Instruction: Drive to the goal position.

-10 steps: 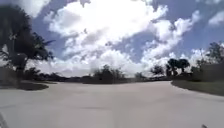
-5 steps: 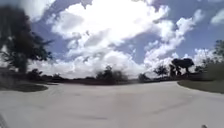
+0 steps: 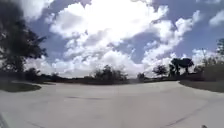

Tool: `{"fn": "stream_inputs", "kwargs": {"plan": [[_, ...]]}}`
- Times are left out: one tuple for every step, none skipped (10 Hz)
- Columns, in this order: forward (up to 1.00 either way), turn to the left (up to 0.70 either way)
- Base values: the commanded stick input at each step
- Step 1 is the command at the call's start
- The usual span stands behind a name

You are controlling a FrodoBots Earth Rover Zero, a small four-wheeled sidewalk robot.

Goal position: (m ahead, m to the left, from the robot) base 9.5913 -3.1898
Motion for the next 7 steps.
{"fn": "stream_inputs", "kwargs": {"plan": [[1.0,0.4],[1.0,0.4],[1.0,0.4],[1.0,0.4],[1.0,0.33],[1.0,0.0],[1.0,0.0]]}}
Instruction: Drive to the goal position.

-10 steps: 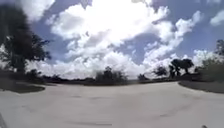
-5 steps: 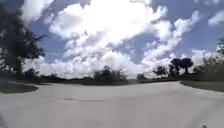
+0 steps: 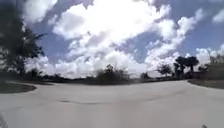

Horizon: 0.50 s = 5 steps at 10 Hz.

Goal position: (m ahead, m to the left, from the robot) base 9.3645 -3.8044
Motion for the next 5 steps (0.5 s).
{"fn": "stream_inputs", "kwargs": {"plan": [[1.0,0.0],[1.0,0.0],[1.0,0.0],[1.0,0.0],[1.0,0.0]]}}
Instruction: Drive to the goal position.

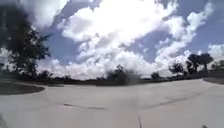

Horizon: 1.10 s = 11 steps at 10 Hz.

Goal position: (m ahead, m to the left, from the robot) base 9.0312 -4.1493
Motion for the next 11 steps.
{"fn": "stream_inputs", "kwargs": {"plan": [[1.0,0.0],[1.0,0.0],[1.0,0.0],[1.0,0.0],[1.0,0.0],[1.0,0.09],[1.0,0.4],[1.0,0.4],[1.0,0.4],[1.0,0.4],[1.0,0.4]]}}
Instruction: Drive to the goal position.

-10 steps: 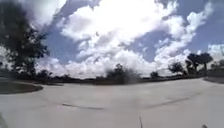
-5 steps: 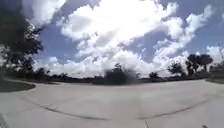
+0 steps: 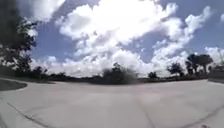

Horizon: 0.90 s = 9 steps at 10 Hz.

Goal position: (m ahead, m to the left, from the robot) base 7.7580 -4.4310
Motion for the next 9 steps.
{"fn": "stream_inputs", "kwargs": {"plan": [[1.0,0.4],[1.0,0.4],[1.0,0.4],[1.0,0.4],[1.0,0.16],[1.0,0.01],[1.0,0.0],[1.0,0.0],[1.0,0.0]]}}
